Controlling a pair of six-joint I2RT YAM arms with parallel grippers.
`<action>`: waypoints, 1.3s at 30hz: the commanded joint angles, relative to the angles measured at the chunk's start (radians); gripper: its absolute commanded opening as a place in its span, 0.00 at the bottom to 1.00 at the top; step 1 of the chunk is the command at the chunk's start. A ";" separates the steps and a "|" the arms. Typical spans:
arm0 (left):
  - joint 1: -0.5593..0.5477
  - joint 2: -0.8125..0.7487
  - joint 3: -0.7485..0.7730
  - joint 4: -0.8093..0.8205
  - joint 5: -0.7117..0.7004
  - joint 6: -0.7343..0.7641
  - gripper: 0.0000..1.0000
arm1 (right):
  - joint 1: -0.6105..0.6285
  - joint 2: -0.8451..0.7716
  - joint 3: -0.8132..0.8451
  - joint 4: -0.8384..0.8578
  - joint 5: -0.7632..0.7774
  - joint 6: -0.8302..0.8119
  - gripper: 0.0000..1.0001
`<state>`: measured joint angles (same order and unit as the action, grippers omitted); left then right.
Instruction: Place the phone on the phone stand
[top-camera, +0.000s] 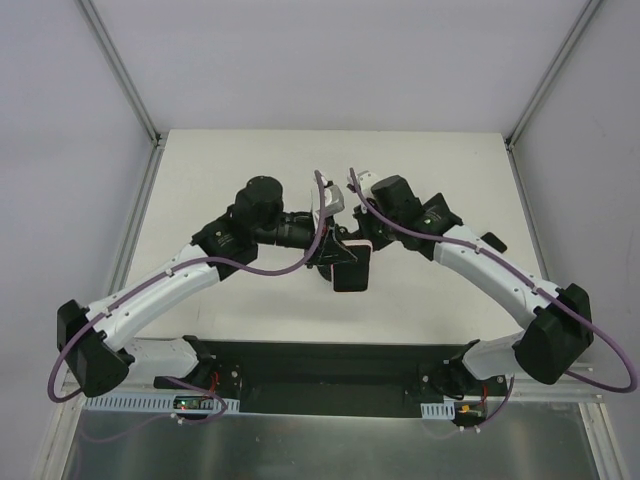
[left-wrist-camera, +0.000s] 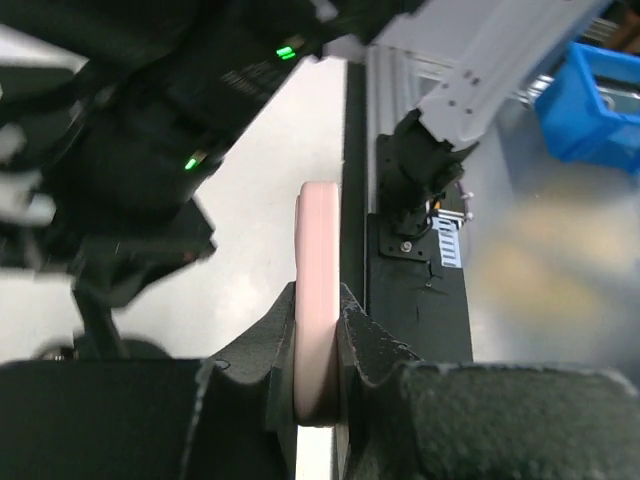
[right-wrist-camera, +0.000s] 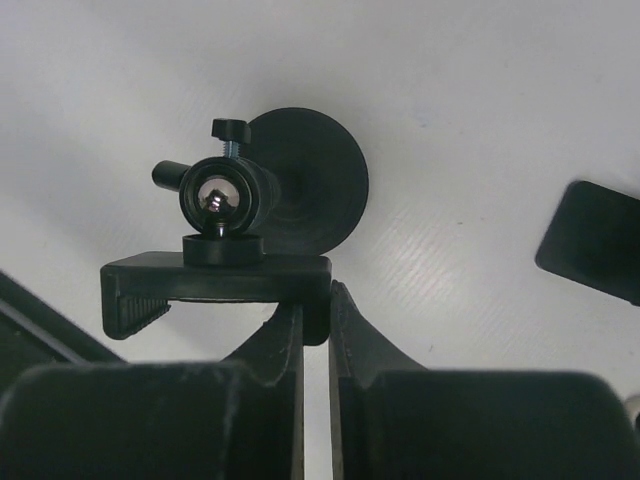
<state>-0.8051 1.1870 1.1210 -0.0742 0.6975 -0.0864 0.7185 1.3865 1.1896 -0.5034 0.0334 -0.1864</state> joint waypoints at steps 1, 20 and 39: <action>-0.003 0.058 0.017 0.313 0.328 0.189 0.00 | -0.043 -0.041 0.001 0.034 -0.318 -0.074 0.01; 0.096 0.414 0.280 0.146 0.559 0.402 0.00 | -0.163 -0.010 0.050 -0.046 -0.619 -0.166 0.01; 0.159 0.229 0.071 -0.019 0.087 0.254 0.00 | -0.163 -0.112 -0.070 0.169 -0.351 0.022 0.01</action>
<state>-0.6846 1.5127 1.2526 -0.0509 1.0618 0.3412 0.5770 1.3888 1.1591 -0.4946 -0.4232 -0.3004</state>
